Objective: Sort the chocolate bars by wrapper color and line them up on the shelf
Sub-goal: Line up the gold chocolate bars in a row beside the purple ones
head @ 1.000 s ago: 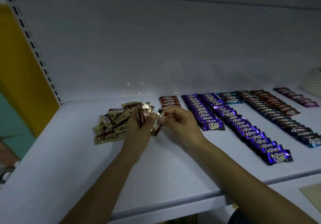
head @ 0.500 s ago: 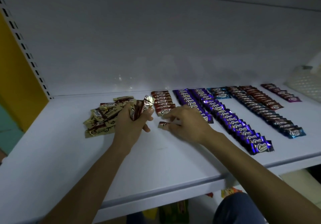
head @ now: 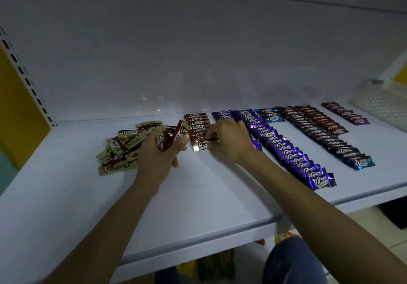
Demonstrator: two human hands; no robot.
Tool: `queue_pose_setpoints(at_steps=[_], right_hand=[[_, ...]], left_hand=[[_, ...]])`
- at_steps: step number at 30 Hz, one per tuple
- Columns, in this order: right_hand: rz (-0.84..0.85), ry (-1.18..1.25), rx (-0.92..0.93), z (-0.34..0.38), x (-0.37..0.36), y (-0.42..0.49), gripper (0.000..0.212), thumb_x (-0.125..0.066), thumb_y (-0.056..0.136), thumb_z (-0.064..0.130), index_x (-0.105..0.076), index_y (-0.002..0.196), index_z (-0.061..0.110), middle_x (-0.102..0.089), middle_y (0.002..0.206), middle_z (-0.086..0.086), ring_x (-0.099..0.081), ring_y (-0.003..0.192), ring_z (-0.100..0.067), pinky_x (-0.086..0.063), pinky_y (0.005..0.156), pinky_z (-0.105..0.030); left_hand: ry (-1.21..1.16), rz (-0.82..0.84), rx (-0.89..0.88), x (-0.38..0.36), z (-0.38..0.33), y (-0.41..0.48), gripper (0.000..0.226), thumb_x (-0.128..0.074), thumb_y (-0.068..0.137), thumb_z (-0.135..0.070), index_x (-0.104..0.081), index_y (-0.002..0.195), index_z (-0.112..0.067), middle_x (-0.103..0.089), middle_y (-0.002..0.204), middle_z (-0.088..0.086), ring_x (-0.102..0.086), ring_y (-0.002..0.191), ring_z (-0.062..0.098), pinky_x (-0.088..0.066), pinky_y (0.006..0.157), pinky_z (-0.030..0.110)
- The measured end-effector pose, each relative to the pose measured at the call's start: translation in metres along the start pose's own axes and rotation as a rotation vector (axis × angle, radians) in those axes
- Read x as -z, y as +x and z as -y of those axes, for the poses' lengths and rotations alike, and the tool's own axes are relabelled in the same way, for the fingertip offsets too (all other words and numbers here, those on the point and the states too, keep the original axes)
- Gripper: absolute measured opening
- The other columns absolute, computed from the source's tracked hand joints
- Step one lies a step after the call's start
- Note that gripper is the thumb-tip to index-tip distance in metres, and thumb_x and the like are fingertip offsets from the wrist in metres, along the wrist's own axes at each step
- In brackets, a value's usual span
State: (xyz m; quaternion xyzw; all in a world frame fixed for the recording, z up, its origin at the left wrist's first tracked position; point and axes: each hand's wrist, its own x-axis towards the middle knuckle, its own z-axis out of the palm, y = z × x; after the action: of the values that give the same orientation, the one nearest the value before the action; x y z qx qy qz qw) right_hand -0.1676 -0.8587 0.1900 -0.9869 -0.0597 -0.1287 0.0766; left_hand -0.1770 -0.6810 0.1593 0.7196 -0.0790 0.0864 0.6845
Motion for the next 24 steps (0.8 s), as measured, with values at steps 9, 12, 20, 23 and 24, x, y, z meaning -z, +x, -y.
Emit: queue_pose_setpoints(at_steps=[9, 12, 20, 23, 24], right_hand=[[0.110, -0.072, 0.011, -0.003, 0.002, 0.014, 0.037, -0.061, 0.084, 0.032, -0.060, 0.121, 0.034, -0.056, 0.119, -0.001, -0.043, 0.118, -0.025, -0.028, 0.093, -0.035], [0.135, -0.041, -0.002, -0.003, 0.002, 0.014, 0.035, -0.063, 0.085, 0.031, -0.062, 0.120, 0.034, -0.055, 0.122, -0.002, -0.042, 0.121, -0.026, -0.029, 0.095, -0.035], [0.106, 0.033, -0.028, -0.004, 0.003, 0.009, 0.028, -0.069, 0.080, 0.032, -0.068, 0.108, 0.033, -0.059, 0.114, 0.000, -0.046, 0.116, -0.024, -0.030, 0.085, -0.032], [0.091, 0.062, -0.027, -0.005, 0.002, 0.007, 0.023, -0.070, 0.079, 0.032, -0.070, 0.103, 0.033, -0.060, 0.110, 0.001, -0.048, 0.114, -0.023, -0.029, 0.082, -0.031], [0.086, 0.067, -0.025, -0.005, 0.002, 0.005, 0.024, -0.070, 0.080, 0.032, -0.070, 0.103, 0.032, -0.060, 0.110, 0.001, -0.048, 0.113, -0.023, -0.028, 0.082, -0.030]], left_hand=[[0.022, -0.001, -0.046, -0.001, 0.000, 0.002, 0.033, -0.070, 0.084, -0.026, -0.061, 0.088, 0.005, -0.068, 0.070, 0.007, -0.049, 0.040, 0.009, -0.035, 0.040, 0.014], [0.020, -0.003, -0.043, 0.000, 0.001, 0.001, 0.031, -0.071, 0.084, -0.025, -0.060, 0.087, 0.004, -0.068, 0.072, 0.014, -0.049, 0.040, 0.010, -0.037, 0.040, 0.016], [0.004, 0.001, -0.019, 0.000, 0.000, 0.001, 0.031, -0.072, 0.082, -0.026, -0.061, 0.090, 0.001, -0.069, 0.074, 0.011, -0.048, 0.042, 0.011, -0.040, 0.042, 0.018], [0.007, 0.002, -0.016, 0.000, -0.001, 0.001, 0.032, -0.072, 0.082, -0.027, -0.061, 0.092, 0.002, -0.070, 0.073, 0.008, -0.049, 0.042, 0.011, -0.040, 0.042, 0.018], [0.007, 0.006, -0.013, 0.000, -0.001, 0.000, 0.034, -0.072, 0.081, -0.028, -0.061, 0.092, 0.002, -0.070, 0.073, 0.008, -0.049, 0.042, 0.011, -0.040, 0.042, 0.019]])
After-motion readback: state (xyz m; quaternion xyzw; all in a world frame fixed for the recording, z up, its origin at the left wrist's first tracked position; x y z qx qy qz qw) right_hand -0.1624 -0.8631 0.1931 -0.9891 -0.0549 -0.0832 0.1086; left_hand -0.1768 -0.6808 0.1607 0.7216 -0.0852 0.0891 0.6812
